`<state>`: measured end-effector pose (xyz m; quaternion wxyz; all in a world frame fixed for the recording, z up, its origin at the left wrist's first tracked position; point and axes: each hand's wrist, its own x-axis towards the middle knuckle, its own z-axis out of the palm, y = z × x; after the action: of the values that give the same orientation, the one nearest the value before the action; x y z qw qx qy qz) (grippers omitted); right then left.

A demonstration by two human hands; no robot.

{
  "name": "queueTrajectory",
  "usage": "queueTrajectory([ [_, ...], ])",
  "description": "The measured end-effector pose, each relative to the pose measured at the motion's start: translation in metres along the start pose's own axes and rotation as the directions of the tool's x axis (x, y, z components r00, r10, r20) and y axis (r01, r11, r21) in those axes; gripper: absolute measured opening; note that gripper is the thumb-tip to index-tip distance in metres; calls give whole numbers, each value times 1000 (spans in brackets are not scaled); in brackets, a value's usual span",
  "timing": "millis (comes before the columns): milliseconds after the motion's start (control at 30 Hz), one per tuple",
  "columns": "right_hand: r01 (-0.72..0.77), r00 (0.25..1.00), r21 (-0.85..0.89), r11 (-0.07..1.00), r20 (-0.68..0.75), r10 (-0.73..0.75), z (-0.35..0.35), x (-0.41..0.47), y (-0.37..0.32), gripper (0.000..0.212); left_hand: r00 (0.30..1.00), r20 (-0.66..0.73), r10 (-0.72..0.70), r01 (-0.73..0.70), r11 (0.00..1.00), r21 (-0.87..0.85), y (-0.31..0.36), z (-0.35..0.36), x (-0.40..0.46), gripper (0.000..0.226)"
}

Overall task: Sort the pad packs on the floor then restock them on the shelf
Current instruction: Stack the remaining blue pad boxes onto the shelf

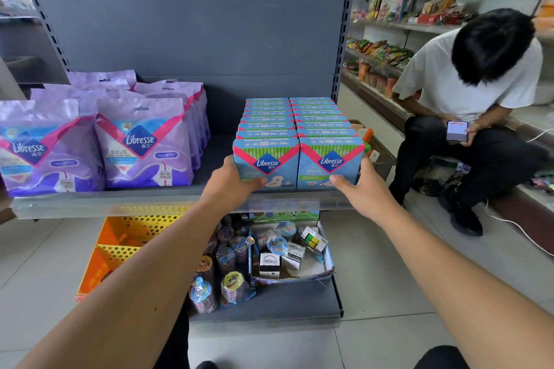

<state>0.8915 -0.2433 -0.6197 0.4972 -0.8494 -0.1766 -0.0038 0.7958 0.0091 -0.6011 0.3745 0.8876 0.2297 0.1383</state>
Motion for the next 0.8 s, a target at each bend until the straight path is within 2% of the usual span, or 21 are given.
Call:
queueTrajectory([
  [133, 36, 998, 0, 999, -54, -36, -3, -9, -8, 58, 1000, -10, 26, -26, 1000, 6, -1, -6, -3, 90],
  [200, 70, 990, -15, 997, -124, -71, -6, -15, -16, 69, 999, -20, 39, -39, 999, 10, 0, -11, -7, 99],
  [267, 95, 961, -138, 986, -246, -127, -8, -21, -24, 74, 996, -48, 72, -72, 997, 3, 1, -19, -12, 100],
  [367, 225, 844, -384, 895, -382, -376, -5, -35, -47, 58, 975, -149, 162, -168, 985, -29, 2, -37, -24, 86],
  [433, 375, 756, -465, 802, -347, -555, 5, -43, -71, 53, 949, -236, 208, -220, 975, -25, -1, -55, -32, 73],
  [500, 499, 701, -453, 738, -289, -652, 23, -50, -99, 51, 927, -297, 229, -239, 971, 2, -6, -79, -40, 61],
  [633, 584, 764, -260, 769, -143, -629, 73, -64, -165, 57, 888, -381, 259, -270, 963, 24, -29, -139, -43, 50],
  [800, 462, 886, -66, 884, 5, -463, 141, -64, -216, 83, 874, -428, 230, -219, 973, 75, -82, -216, -34, 62],
])
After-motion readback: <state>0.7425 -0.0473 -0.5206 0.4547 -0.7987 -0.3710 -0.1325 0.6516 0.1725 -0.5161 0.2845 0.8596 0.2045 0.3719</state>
